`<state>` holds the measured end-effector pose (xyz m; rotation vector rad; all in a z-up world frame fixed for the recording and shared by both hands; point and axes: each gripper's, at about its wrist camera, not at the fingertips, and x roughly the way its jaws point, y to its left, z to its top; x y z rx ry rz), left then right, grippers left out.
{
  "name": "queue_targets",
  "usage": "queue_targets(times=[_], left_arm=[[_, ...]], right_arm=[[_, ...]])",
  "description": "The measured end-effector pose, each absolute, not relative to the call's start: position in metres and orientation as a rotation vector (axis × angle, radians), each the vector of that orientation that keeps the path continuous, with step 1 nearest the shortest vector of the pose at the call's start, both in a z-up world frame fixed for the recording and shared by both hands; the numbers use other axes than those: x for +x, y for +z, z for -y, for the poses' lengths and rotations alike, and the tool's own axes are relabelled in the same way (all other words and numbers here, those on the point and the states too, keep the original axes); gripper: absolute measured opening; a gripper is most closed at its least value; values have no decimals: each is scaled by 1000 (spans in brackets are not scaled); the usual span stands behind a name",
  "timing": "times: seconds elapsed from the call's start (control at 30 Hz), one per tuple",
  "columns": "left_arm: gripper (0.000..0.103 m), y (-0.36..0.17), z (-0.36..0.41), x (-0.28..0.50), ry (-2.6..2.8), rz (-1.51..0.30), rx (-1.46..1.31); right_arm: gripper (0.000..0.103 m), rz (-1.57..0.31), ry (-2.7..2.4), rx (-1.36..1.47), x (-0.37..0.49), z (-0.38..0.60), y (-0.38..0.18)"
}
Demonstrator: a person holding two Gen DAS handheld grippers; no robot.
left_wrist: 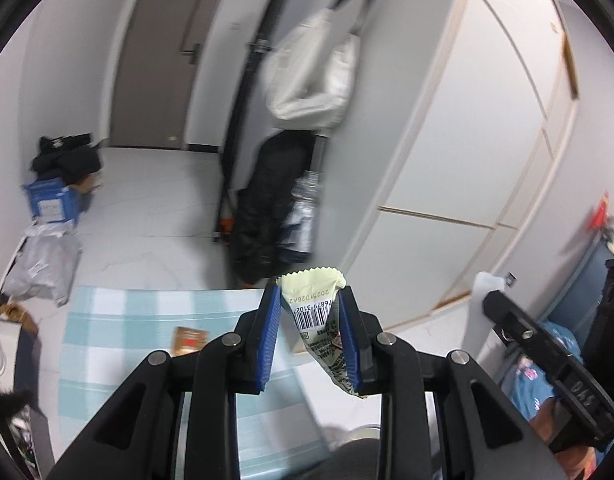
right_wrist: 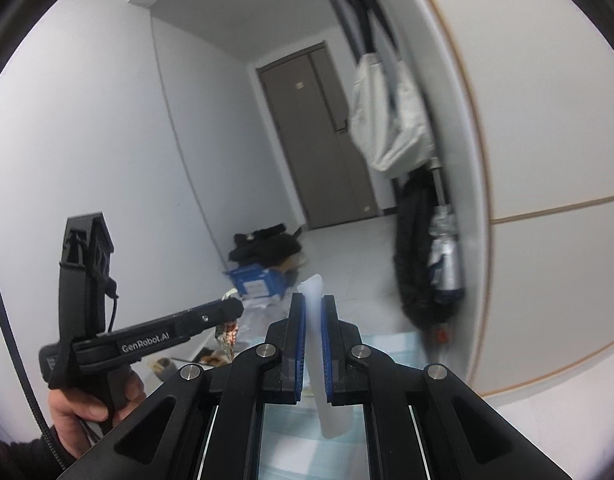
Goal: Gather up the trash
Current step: 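Carry the foam strip and yellow wrapper in both grippers toward the metal bin, then open both grippers over the metal bin to drop strip and wrapper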
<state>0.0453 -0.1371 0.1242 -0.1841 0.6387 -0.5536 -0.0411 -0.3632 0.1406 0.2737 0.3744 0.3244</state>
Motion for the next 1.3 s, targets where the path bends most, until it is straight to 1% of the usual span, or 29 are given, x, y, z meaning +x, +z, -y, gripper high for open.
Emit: queue_targets(times=[0.23, 0.43, 0.73, 0.9, 1.13, 1.3], left_arm=[[24, 125, 211, 32, -683, -669, -99], [24, 104, 276, 20, -773, -741, 3], [24, 52, 352, 23, -846, -904, 114], [24, 13, 391, 24, -902, -1068, 183], [24, -48, 429, 16, -923, -1279, 330], [24, -77, 447, 7, -917, -1328, 498]], right_arm=[[7, -374, 176, 343, -65, 439, 119], [7, -394, 95, 403, -83, 496, 93], [7, -467, -21, 498, -97, 564, 32], [7, -535, -127, 509, -103, 586, -15], [7, -617, -185, 615, -109, 606, -78], [7, -671, -201, 719, -112, 616, -121]])
